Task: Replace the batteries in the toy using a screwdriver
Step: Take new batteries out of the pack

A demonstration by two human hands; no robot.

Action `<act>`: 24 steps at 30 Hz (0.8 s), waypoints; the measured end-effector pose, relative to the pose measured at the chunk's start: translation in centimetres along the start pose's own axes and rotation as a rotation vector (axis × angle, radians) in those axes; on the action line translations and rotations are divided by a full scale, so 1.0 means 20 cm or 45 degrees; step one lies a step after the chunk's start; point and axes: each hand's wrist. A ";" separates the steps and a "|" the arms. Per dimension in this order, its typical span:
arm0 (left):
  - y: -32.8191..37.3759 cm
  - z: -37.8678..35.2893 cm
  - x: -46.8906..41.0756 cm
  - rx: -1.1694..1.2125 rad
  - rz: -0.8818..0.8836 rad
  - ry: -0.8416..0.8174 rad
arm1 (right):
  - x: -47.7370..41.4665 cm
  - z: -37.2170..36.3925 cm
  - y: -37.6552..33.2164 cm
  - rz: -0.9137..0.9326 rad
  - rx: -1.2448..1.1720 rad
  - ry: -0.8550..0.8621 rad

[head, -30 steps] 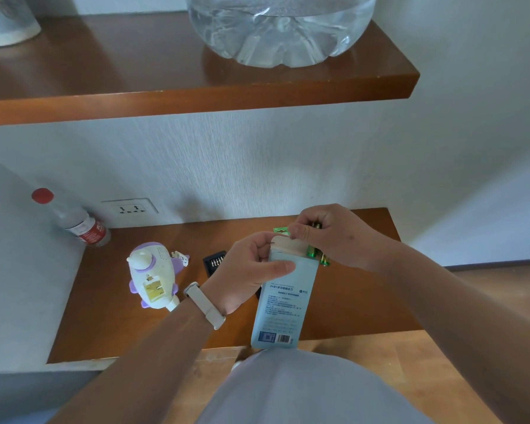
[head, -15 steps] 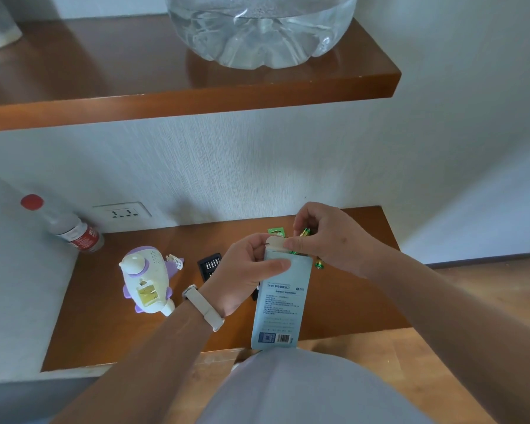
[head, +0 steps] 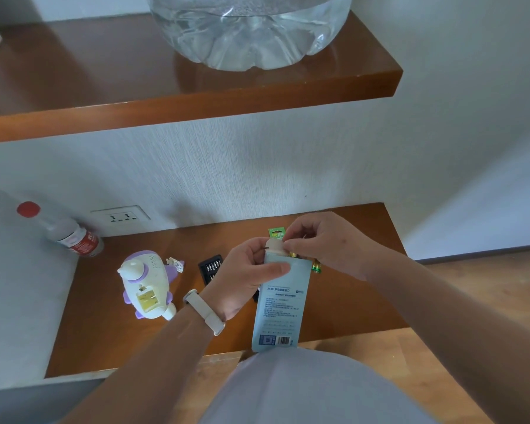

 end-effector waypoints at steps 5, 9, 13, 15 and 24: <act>0.00 0.01 -0.02 0.008 0.007 -0.037 | -0.02 0.00 0.01 0.002 0.010 -0.014; 0.01 0.02 -0.04 0.019 0.007 -0.019 | -0.05 0.02 0.04 -0.081 -0.408 0.060; 0.01 0.04 -0.07 0.032 0.021 -0.003 | -0.08 0.03 0.05 -0.155 -0.790 0.044; 0.01 0.05 -0.08 0.048 0.024 -0.001 | -0.08 0.03 0.05 -0.151 -0.809 0.035; 0.01 0.08 -0.11 0.052 0.042 -0.006 | -0.07 0.07 0.06 -0.087 -0.393 0.002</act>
Point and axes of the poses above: each hand's wrist, its own x-axis away from the middle knuckle, its own z-axis out of the back of the hand, y = z × x, and after that the axes turned 11 degrees about -y, right-handed
